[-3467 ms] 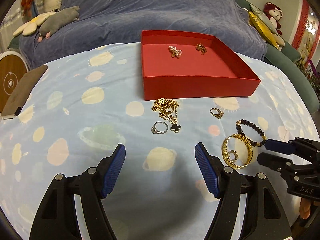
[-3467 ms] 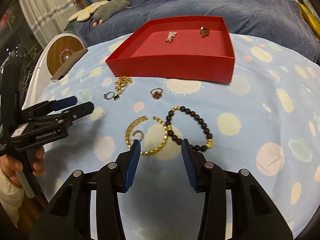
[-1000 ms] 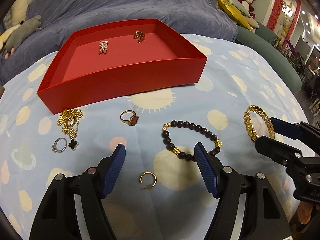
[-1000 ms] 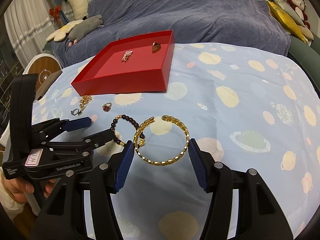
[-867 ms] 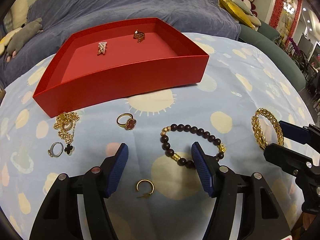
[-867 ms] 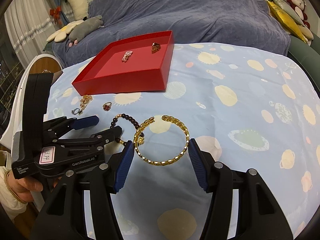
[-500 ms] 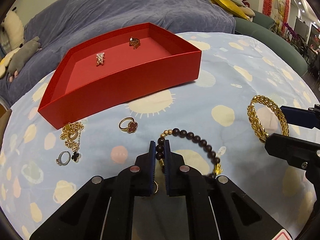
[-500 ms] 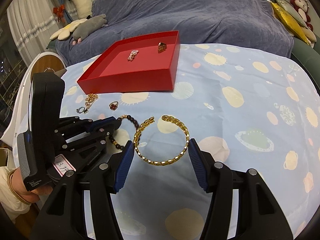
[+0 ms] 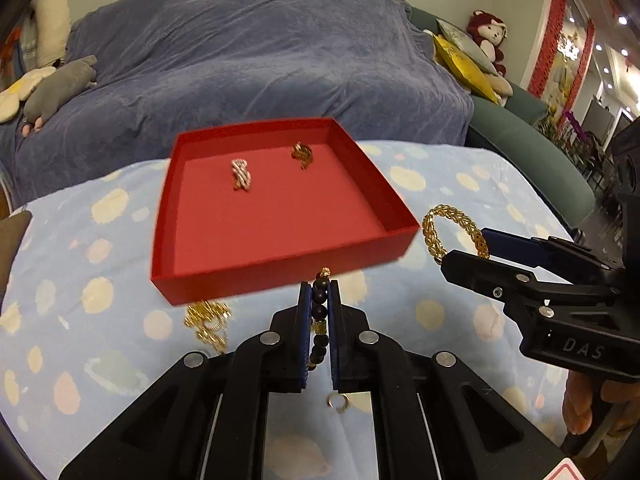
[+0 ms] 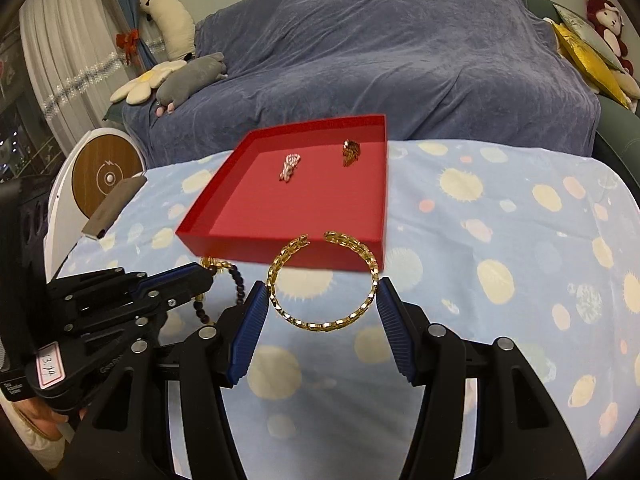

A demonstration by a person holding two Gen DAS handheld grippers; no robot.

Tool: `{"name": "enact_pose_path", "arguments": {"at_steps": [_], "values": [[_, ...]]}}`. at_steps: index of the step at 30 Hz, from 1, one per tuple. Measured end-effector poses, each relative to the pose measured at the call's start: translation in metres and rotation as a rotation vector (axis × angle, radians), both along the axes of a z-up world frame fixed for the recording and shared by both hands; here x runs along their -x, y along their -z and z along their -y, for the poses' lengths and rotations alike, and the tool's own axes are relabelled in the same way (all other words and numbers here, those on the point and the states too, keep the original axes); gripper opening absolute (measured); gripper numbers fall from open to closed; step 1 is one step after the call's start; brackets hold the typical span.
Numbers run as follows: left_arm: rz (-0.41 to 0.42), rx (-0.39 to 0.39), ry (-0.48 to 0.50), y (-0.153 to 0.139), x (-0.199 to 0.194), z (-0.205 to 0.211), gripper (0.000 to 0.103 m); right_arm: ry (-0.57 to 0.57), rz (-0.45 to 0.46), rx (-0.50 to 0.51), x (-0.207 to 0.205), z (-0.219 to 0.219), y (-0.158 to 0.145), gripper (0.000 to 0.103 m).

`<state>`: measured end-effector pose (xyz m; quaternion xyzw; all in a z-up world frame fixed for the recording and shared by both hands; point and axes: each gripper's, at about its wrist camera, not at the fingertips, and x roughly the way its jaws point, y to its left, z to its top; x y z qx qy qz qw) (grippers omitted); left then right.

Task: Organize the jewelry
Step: 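Carry the bead bracelet and gold bangle into the red box and open both tools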

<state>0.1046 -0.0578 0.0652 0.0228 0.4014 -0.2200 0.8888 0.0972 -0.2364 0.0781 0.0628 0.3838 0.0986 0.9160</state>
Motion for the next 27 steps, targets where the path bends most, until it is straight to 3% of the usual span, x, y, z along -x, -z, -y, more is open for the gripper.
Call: {"name": "enact_pose_path", "arguments": {"at_steps": [5,11,19,21,22,23,27], "values": [[0.033,-0.015,-0.06,-0.018,-0.061,-0.011,0.005,-0.001,0.004,-0.031,-0.072,-0.005,-0.008,0.054],[0.011,-0.037,-0.123,0.0,-0.127,-0.013,0.005,-0.013,-0.041,-0.007,-0.141,-0.022,0.017,0.054],[-0.051,-0.072,-0.175,0.035,-0.164,-0.017,0.006,-0.008,-0.107,0.078,-0.174,-0.034,0.057,0.055],[-0.074,-0.065,-0.199,0.039,-0.167,-0.023,0.019,0.004,-0.098,0.096,-0.172,-0.033,0.058,0.055],[-0.074,-0.062,-0.219,0.039,-0.165,-0.026,0.041,0.008,-0.087,0.099,-0.169,-0.031,0.057,0.056],[-0.062,-0.054,-0.237,0.038,-0.162,-0.029,0.055,0.013,-0.078,0.097,-0.166,-0.027,0.055,0.056],[-0.021,-0.037,-0.246,0.024,-0.139,-0.042,0.056,0.025,-0.048,0.041,-0.137,-0.012,0.035,0.058]]}}
